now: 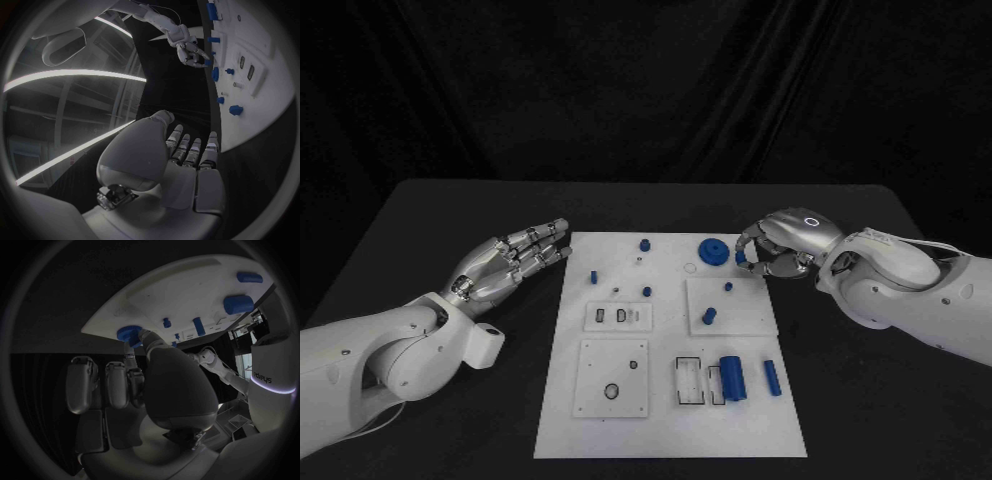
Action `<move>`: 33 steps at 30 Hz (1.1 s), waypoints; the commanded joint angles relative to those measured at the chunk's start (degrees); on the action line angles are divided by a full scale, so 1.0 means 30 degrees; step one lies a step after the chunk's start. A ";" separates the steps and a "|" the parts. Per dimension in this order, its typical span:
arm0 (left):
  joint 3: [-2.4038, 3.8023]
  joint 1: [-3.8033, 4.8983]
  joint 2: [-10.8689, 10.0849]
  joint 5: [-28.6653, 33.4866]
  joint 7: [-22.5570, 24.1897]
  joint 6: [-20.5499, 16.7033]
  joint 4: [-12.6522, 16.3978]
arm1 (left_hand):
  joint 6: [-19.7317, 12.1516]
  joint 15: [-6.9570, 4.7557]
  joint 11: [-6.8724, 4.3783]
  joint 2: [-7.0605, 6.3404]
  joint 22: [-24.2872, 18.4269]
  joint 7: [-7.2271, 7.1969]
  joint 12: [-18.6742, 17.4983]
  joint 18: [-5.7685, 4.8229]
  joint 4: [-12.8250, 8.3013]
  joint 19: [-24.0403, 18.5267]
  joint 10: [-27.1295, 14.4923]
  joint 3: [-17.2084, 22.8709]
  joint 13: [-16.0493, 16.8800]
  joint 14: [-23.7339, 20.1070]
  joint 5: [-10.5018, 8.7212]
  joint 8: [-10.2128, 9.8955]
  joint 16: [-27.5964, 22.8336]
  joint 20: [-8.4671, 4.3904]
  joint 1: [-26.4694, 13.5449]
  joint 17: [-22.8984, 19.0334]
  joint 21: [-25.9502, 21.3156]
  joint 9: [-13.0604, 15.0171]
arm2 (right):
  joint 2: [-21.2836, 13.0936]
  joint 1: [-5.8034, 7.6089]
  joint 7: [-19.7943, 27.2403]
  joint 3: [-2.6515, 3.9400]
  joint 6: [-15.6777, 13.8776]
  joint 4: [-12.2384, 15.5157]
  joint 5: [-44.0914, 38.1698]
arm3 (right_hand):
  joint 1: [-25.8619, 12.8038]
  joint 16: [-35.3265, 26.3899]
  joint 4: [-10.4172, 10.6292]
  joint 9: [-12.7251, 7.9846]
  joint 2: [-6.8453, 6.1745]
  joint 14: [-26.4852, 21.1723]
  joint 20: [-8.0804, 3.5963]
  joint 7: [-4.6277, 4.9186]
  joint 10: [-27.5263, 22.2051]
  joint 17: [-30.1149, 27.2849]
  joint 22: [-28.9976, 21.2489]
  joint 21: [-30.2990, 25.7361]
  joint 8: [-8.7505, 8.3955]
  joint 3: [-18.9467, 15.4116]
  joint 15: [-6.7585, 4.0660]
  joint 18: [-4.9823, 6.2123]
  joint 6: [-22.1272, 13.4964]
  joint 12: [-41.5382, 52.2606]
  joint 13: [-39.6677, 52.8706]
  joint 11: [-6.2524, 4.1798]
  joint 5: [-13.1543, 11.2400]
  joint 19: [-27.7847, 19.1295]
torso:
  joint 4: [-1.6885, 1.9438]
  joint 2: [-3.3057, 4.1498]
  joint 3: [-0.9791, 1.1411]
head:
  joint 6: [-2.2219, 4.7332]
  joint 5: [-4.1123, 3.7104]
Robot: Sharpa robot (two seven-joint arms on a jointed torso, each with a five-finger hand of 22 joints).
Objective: Assemble the parts on the task board
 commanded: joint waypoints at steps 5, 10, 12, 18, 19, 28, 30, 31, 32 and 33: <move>0.0012 0.0019 0.0080 0.0012 0.4100 0.0307 -0.0005 | 0.0087 0.0039 0.0103 0.0210 0.0031 0.0063 0.0036 0.0357 -0.0088 0.0114 -0.0009 0.0019 0.0023 0.0079 0.0087 0.0111 0.0053 0.0007 0.0020 0.0016 0.0071 0.0027 | -0.0080 -0.0124 -0.0633 0.0007 0.0643 -0.0199 -0.0066 | 0.0064 -0.0118 -0.0026 0.0019 0.0017 0.0777 -0.0056 0.0052 0.2020 0.0732 0.1456 -0.0180 -0.0056 0.0153 -0.0111 0.0160 -0.0059 0.0049 0.5024 -0.0058 -0.0067 -0.0149 | 0.0040 0.0059 0.0019 | 0.0023 -0.0094; 0.0011 0.0018 0.0069 0.0012 0.4126 0.0307 0.0001 | 0.0087 0.0039 0.0103 0.0210 0.0031 0.0063 0.0036 0.0357 -0.0088 0.0114 -0.0009 0.0019 0.0023 0.0079 0.0087 0.0111 0.0053 0.0007 0.0020 0.0016 0.0071 0.0027 | -0.0093 -0.0275 -0.0629 0.0006 0.0634 -0.0314 -0.0076 | 0.0064 -0.0118 -0.0026 0.0019 0.0017 0.0777 -0.0056 0.0052 0.2020 0.0732 0.1456 -0.0180 -0.0056 0.0153 -0.0111 0.0160 -0.0059 0.0049 0.5024 -0.0058 -0.0067 -0.0149 | -0.0024 0.0063 0.0028 | 0.0005 0.0028; 0.0011 0.0017 0.0058 0.0012 0.4137 0.0300 0.0004 | 0.0087 0.0039 0.0103 0.0210 0.0031 0.0063 0.0036 0.0357 -0.0088 0.0114 -0.0009 0.0019 0.0023 0.0079 0.0087 0.0111 0.0053 0.0007 0.0020 0.0016 0.0071 0.0027 | -0.0091 -0.0336 -0.0613 0.0005 0.0605 -0.0364 -0.0085 | 0.0064 -0.0161 -0.0039 0.0025 0.0012 0.0754 -0.0048 0.0065 0.2020 0.0678 0.1407 -0.0239 -0.0073 0.0181 -0.0101 0.0177 -0.0095 0.0049 0.5024 -0.0046 -0.0089 -0.0189 | -0.0037 0.0049 0.0038 | -0.0015 0.0042; 0.0010 0.0014 0.0056 0.0012 0.4137 0.0306 -0.0026 | 0.0087 0.0039 0.0103 0.0210 0.0031 0.0063 0.0036 0.0357 -0.0088 0.0114 -0.0009 0.0019 0.0023 0.0079 0.0087 0.0111 0.0053 0.0007 0.0020 0.0016 0.0071 0.0027 | -0.0082 -0.0426 -0.0602 0.0005 0.0562 -0.0505 -0.0192 | 0.0070 -0.0195 -0.0058 0.0032 -0.0001 0.0736 -0.0039 0.0074 0.2020 0.0638 0.1383 -0.0273 -0.0089 0.0208 -0.0092 0.0185 -0.0129 0.0049 0.5024 -0.0040 -0.0114 -0.0210 | -0.0013 0.0056 0.0056 | -0.0104 -0.0026; 0.0010 0.0013 0.0058 0.0012 0.4137 0.0307 -0.0031 | 0.0087 0.0039 0.0103 0.0210 0.0031 0.0063 0.0036 0.0357 -0.0088 0.0114 -0.0009 0.0019 0.0023 0.0079 0.0087 0.0111 0.0053 0.0007 0.0020 0.0016 0.0071 0.0027 | -0.0082 -0.0439 -0.0605 0.0005 0.0556 -0.0528 -0.0216 | 0.0070 -0.0195 -0.0058 0.0032 -0.0001 0.0736 -0.0039 0.0074 0.2020 0.0638 0.1383 -0.0273 -0.0089 0.0208 -0.0092 0.0185 -0.0129 0.0049 0.5024 -0.0040 -0.0114 -0.0210 | -0.0013 0.0056 0.0060 | -0.0095 -0.0036; 0.0009 0.0009 0.0072 0.0012 0.4123 0.0319 -0.0077 | 0.0087 0.0039 0.0103 0.0210 0.0031 0.0063 0.0036 0.0357 -0.0088 0.0114 -0.0009 0.0019 0.0023 0.0079 0.0087 0.0111 0.0053 0.0007 0.0020 0.0016 0.0071 0.0027 | -0.0196 -0.0575 -0.0652 0.0004 0.0441 -0.0614 -0.0307 | 0.0090 -0.0209 -0.0088 0.0037 -0.0012 0.0728 -0.0031 0.0080 0.2020 0.0631 0.1380 -0.0287 -0.0113 0.0247 -0.0087 0.0187 -0.0180 0.0049 0.5024 -0.0042 -0.0129 -0.0217 | 0.0008 0.0033 0.0066 | -0.0122 -0.0042; 0.0009 0.0008 0.0080 0.0012 0.4118 0.0324 -0.0088 | 0.0071 0.0050 0.0124 0.0229 0.0029 0.0075 0.0046 0.0356 -0.0111 0.0112 -0.0019 0.0052 0.0019 0.0078 0.0087 0.0108 0.0052 0.0025 0.0021 0.0014 0.0071 0.0023 | -0.0212 -0.0596 -0.0662 0.0004 0.0410 -0.0624 -0.0312 | 0.0090 -0.0209 -0.0088 0.0037 -0.0012 0.0728 -0.0031 0.0080 0.2020 0.0631 0.1380 -0.0287 -0.0113 0.0247 -0.0087 0.0187 -0.0180 0.0049 0.5024 -0.0042 -0.0129 -0.0217 | 0.0000 0.0038 0.0064 | -0.0124 -0.0043; 0.0009 0.0008 0.0085 0.0012 0.4117 0.0327 -0.0094 | 0.0071 0.0050 0.0124 0.0229 0.0029 0.0075 0.0046 0.0356 -0.0111 0.0112 -0.0019 0.0052 0.0019 0.0078 0.0087 0.0108 0.0052 0.0025 0.0021 0.0014 0.0071 0.0023 | -0.0219 -0.0609 -0.0666 0.0004 0.0398 -0.0631 -0.0314 | 0.0090 -0.0209 -0.0088 0.0037 -0.0012 0.0728 -0.0031 0.0080 0.2020 0.0631 0.1380 -0.0287 -0.0113 0.0247 -0.0087 0.0187 -0.0180 0.0049 0.5024 -0.0042 -0.0129 -0.0217 | -0.0009 0.0043 0.0058 | -0.0104 -0.0043; 0.0009 0.0007 0.0092 0.0012 0.4118 0.0328 -0.0100 | 0.0071 0.0050 0.0124 0.0229 0.0029 0.0075 0.0046 0.0356 -0.0111 0.0112 -0.0019 0.0052 0.0019 0.0078 0.0087 0.0108 0.0052 0.0025 0.0021 0.0014 0.0071 0.0023 | -0.0224 -0.0627 -0.0670 0.0003 0.0390 -0.0640 -0.0316 | 0.0111 -0.0231 -0.0111 0.0042 -0.0010 0.0717 -0.0028 0.0082 0.2020 0.0605 0.1376 -0.0298 -0.0124 0.0277 -0.0087 0.0189 -0.0204 0.0049 0.5024 -0.0046 -0.0131 -0.0222 | -0.0012 0.0042 0.0058 | -0.0096 -0.0042; 0.0009 0.0007 0.0097 0.0012 0.4118 0.0330 -0.0104 | 0.0071 0.0050 0.0124 0.0229 0.0029 0.0075 0.0046 0.0356 -0.0111 0.0112 -0.0019 0.0052 0.0019 0.0078 0.0087 0.0108 0.0052 0.0025 0.0021 0.0014 0.0071 0.0023 | -0.0225 -0.0638 -0.0673 0.0003 0.0387 -0.0646 -0.0317 | 0.0111 -0.0231 -0.0111 0.0042 -0.0010 0.0717 -0.0028 0.0082 0.2020 0.0605 0.1376 -0.0298 -0.0124 0.0277 -0.0087 0.0189 -0.0204 0.0049 0.5024 -0.0046 -0.0131 -0.0222 | -0.0015 0.0037 0.0050 | -0.0088 -0.0043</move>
